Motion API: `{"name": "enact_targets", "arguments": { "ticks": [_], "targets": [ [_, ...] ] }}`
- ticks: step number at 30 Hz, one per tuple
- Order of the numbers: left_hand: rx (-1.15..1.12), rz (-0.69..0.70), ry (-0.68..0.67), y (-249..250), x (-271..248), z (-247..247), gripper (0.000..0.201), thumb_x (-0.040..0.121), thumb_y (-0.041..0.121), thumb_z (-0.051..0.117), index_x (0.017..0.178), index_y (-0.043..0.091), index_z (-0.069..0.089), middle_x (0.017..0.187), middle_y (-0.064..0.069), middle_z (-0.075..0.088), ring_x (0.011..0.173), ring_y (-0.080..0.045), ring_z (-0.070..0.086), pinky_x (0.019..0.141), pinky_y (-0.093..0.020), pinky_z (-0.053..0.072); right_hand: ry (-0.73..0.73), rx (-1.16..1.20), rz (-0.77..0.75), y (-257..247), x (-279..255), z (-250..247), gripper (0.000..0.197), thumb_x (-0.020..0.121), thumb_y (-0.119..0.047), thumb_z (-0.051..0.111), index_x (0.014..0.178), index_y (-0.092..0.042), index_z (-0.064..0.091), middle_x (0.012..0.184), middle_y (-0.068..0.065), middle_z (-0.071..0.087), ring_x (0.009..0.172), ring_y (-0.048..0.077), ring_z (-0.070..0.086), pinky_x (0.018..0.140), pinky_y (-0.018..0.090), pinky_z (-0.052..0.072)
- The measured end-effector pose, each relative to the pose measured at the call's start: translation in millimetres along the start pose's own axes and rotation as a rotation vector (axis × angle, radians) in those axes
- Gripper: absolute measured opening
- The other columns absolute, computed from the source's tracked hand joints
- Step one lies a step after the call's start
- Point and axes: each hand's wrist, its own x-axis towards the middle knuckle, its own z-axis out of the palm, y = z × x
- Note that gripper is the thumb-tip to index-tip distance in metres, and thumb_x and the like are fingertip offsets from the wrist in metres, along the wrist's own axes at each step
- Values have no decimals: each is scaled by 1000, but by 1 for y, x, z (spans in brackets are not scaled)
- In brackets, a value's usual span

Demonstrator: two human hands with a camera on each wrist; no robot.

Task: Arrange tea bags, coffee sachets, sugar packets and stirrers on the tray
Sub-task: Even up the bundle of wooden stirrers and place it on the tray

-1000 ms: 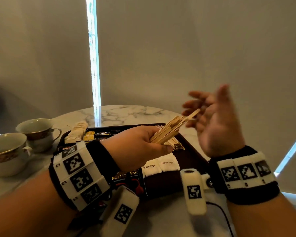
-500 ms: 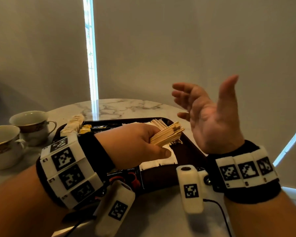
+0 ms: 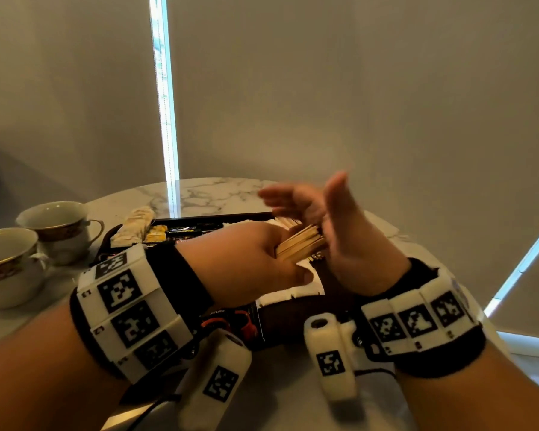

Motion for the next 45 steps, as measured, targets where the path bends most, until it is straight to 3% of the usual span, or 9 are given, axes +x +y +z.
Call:
{"name": "enact_targets", "arguments": {
  "ticks": [3, 6, 9, 13, 20, 25, 30, 37, 45],
  "targets": [
    [17, 23, -5, 1, 0, -1, 19, 89, 54, 66, 91, 40, 54, 72, 11, 59, 59, 1, 56, 55, -13, 41, 127, 128, -34, -3, 4, -10, 105, 40, -108, 27, 109, -41, 69, 122, -6, 67, 117, 14, 60, 95, 43, 42],
    [56, 74, -33, -1, -1, 2, 18, 91, 51, 65, 85, 38, 55, 70, 11, 57, 56, 3, 53, 55, -13, 39, 14, 73, 10, 0, 1, 4, 101, 40, -107, 32, 107, -43, 70, 121, -5, 68, 118, 14, 60, 101, 47, 46],
    [9, 65, 7, -6, 2, 1, 15, 91, 50, 65, 88, 38, 57, 74, 9, 59, 61, -1, 53, 59, -16, 42, 67, 143, 70, 0, 0, 6, 93, 62, -98, 27, 109, -31, 72, 116, -1, 69, 114, 19, 63, 98, 49, 49],
    [-533, 164, 242, -12, 11, -4, 14, 94, 35, 65, 89, 23, 60, 59, 8, 55, 48, -8, 49, 46, -22, 45, 241, 579, 217, 2, 5, -3, 76, 86, -73, 36, 107, -7, 66, 93, 12, 65, 82, 26, 62, 69, 39, 48],
    [-1317, 346, 569, -27, 24, -16, 29, 100, 33, 58, 77, 20, 48, 60, 4, 42, 51, -13, 43, 57, -34, 45, -165, 643, 451, 10, 3, 22, 60, 83, -59, 57, 111, -6, 62, 90, 11, 64, 76, 22, 62, 63, 31, 47],
    [-1401, 344, 624, -21, 26, -9, 23, 97, 33, 62, 87, 18, 49, 63, 2, 48, 58, -15, 52, 63, -37, 49, -55, 730, 375, 9, 4, 35, 34, 83, -17, 65, 112, -4, 56, 75, 6, 58, 60, 15, 51, 50, 24, 41],
    [-1336, 281, 680, -21, 27, -4, 23, 96, 37, 63, 87, 19, 53, 66, 3, 57, 71, -18, 61, 70, -38, 53, -14, 763, 354, 12, 5, 36, 48, 76, -16, 62, 122, -1, 55, 85, 10, 62, 59, 16, 51, 51, 22, 42],
    [-1231, 304, 643, -29, 26, -10, 19, 87, 35, 70, 89, 18, 61, 76, 5, 69, 85, -16, 68, 77, -40, 51, -49, 806, 307, 13, 6, 33, 22, 88, -13, 55, 108, -3, 55, 77, 8, 53, 53, 11, 42, 46, 20, 33],
    [-1409, 434, 603, -25, 25, -19, 24, 97, 20, 58, 75, 19, 48, 56, 5, 41, 49, -12, 44, 58, -35, 48, -93, 825, 355, 13, 4, 32, 17, 88, -13, 58, 101, -1, 61, 79, 11, 62, 57, 13, 54, 50, 20, 45]
  ]
}}
